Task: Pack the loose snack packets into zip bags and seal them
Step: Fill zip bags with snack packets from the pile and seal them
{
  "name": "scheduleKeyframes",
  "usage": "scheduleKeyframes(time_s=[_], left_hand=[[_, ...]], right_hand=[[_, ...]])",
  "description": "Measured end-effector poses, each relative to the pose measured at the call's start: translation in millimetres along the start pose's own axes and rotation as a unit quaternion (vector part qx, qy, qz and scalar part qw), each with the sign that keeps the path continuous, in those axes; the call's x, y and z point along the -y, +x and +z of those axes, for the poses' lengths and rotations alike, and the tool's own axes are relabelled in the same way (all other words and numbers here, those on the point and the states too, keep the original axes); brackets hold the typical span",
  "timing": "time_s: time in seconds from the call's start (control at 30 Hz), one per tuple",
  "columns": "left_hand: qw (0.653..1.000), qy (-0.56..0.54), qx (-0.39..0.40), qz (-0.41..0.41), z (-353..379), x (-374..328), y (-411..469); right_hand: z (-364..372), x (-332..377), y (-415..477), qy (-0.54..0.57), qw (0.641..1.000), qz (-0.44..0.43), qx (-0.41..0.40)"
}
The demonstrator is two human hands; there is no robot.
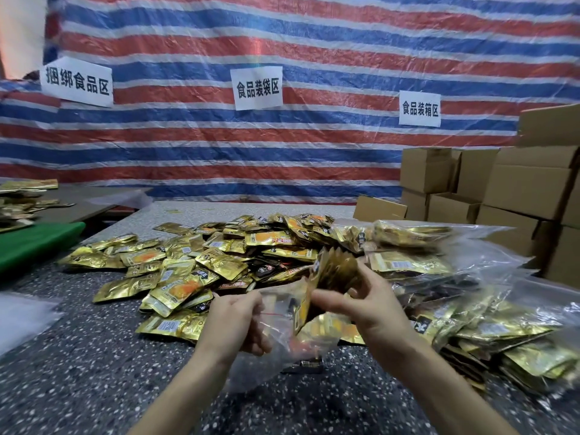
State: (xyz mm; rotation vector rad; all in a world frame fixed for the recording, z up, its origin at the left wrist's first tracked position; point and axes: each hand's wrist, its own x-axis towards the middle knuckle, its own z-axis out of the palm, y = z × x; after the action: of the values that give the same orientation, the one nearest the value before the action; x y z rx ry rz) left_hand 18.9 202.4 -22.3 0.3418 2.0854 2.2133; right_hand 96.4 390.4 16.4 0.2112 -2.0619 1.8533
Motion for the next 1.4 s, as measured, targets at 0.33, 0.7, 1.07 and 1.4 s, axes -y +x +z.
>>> scheduleKeyframes(time_s=[0.33, 0.7, 1.07, 1.4], left_hand=[[0.996, 0.011, 0.085, -0.029, -4.1, -3.1, -0.5], [0.99, -0.055, 0.096, 0.092, -3.5, -12.6, -4.8], [0.953, -0.19, 0.066, 0.225, -8.4, -27.3, -13.3], [0.95, -0.194, 0.082, 0.229, -10.3, -32.3, -17.6]], right_hand=[[6.8, -7.5, 1.4, -0.159, 0.984, 0.06, 0.057], [-22.0, 40.7, 18.3, -0.067, 0.985, 0.107, 0.114], [-4.2, 35.5, 24.4, 0.214, 0.974, -0.064, 0.038], [-22.3, -59.4, 23.2, -0.515, 0.846, 0.066, 0.122]])
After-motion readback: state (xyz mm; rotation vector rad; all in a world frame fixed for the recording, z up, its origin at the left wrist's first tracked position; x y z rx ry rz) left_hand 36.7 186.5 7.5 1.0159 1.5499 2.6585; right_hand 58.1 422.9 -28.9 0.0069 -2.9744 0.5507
